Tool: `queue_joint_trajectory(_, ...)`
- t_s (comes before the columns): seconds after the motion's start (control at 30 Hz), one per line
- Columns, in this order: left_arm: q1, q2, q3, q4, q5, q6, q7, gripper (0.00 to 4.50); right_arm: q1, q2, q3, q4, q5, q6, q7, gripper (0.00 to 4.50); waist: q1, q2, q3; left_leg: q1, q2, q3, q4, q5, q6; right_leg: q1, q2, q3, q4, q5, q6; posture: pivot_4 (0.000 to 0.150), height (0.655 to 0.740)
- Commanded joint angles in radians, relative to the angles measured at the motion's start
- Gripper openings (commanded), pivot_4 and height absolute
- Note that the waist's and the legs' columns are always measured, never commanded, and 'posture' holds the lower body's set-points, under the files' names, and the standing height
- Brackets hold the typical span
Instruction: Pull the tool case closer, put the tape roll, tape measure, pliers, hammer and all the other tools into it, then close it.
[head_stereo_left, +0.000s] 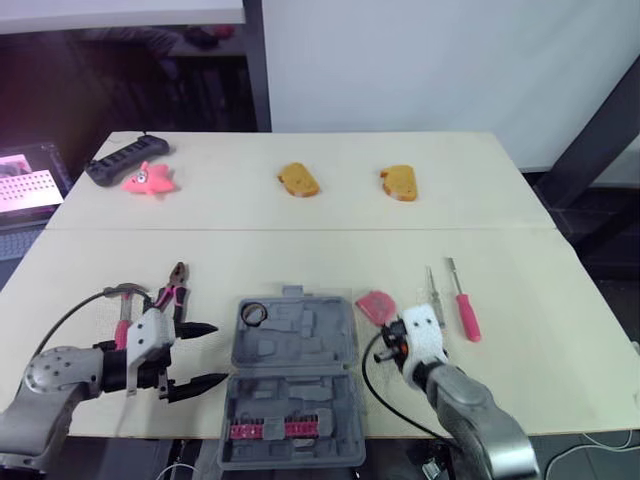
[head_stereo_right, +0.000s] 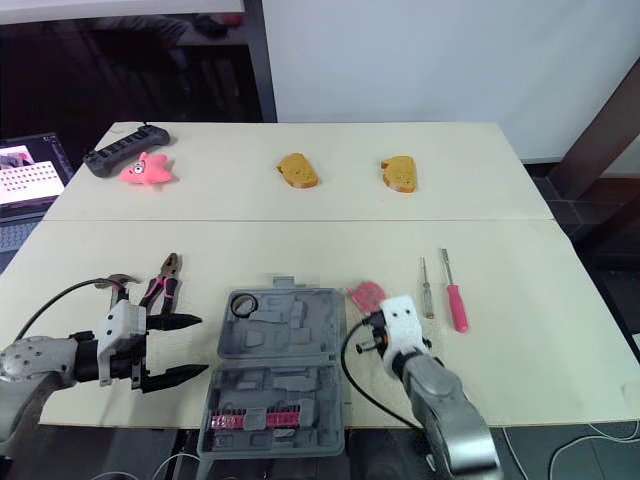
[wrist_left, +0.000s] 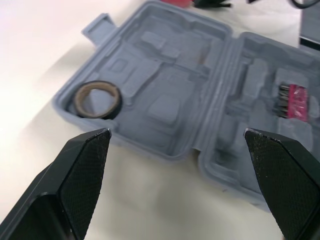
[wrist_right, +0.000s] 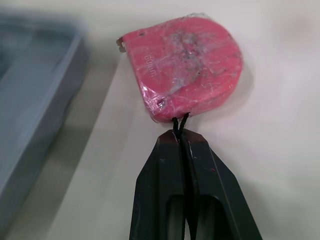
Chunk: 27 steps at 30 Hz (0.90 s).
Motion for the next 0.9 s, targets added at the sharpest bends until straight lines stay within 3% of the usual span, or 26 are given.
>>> queue_joint_trajectory(0.03, -0.005, -0.001, -0.004, 0.004, 0.004, -0.023, -0.015, 4.5, 0.134, -0.076, 0.01, -0.149, 0.027, 0.062, 0.045, 0.06, 0.001, 0.0, 0.0, 0.0, 0.0, 0.0, 0.0, 0.0, 0.0, 0.0, 0.0, 0.0, 0.0, 0.0, 0.0, 0.15, 0.74)
queue_joint_trajectory(0.33, -0.054, -0.02, -0.047, 0.042, 0.023, -0.04, -0.026, 4.5, 0.391, -0.2, 0.073, -0.328, 0.099, 0.115, 0.112, 0.06, 0.002, -0.001, -0.001, 0.0, 0.0, 0.0, 0.0, 0.0, 0.0, 0.0, 0.0, 0.0, -0.001, -0.001, 0.0, 0.15, 0.74)
queue_joint_trajectory(0.7, -0.112, -0.015, -0.082, 0.103, 0.041, -0.07, -0.057, 4.5, 0.405, -0.204, 0.025, -0.32, 0.154, 0.161, 0.104, 0.06, 0.009, -0.002, -0.001, 0.0, 0.0, 0.0, 0.001, 0.0, 0.0, 0.001, 0.0, 0.0, -0.001, -0.001, -0.001, 0.15, 0.74)
queue_joint_trajectory(0.8, -0.115, -0.012, -0.079, 0.102, 0.037, -0.066, -0.062, 4.5, 0.413, -0.196, -0.001, -0.326, 0.17, 0.162, 0.1, 0.92, 0.012, -0.002, -0.001, 0.0, 0.0, 0.0, 0.001, 0.0, 0.0, 0.001, 0.0, 0.0, -0.001, -0.001, -0.001, 0.15, 0.74)
queue_joint_trajectory(0.9, -0.118, -0.003, -0.068, 0.087, 0.02, -0.053, -0.073, 4.5, 0.44, -0.233, -0.063, -0.371, 0.214, 0.176, 0.139, 2.37, 0.016, -0.002, -0.001, 0.0, 0.0, 0.0, 0.001, 0.0, 0.0, 0.001, 0.0, 0.0, -0.002, -0.001, -0.001, 0.15, 0.74)
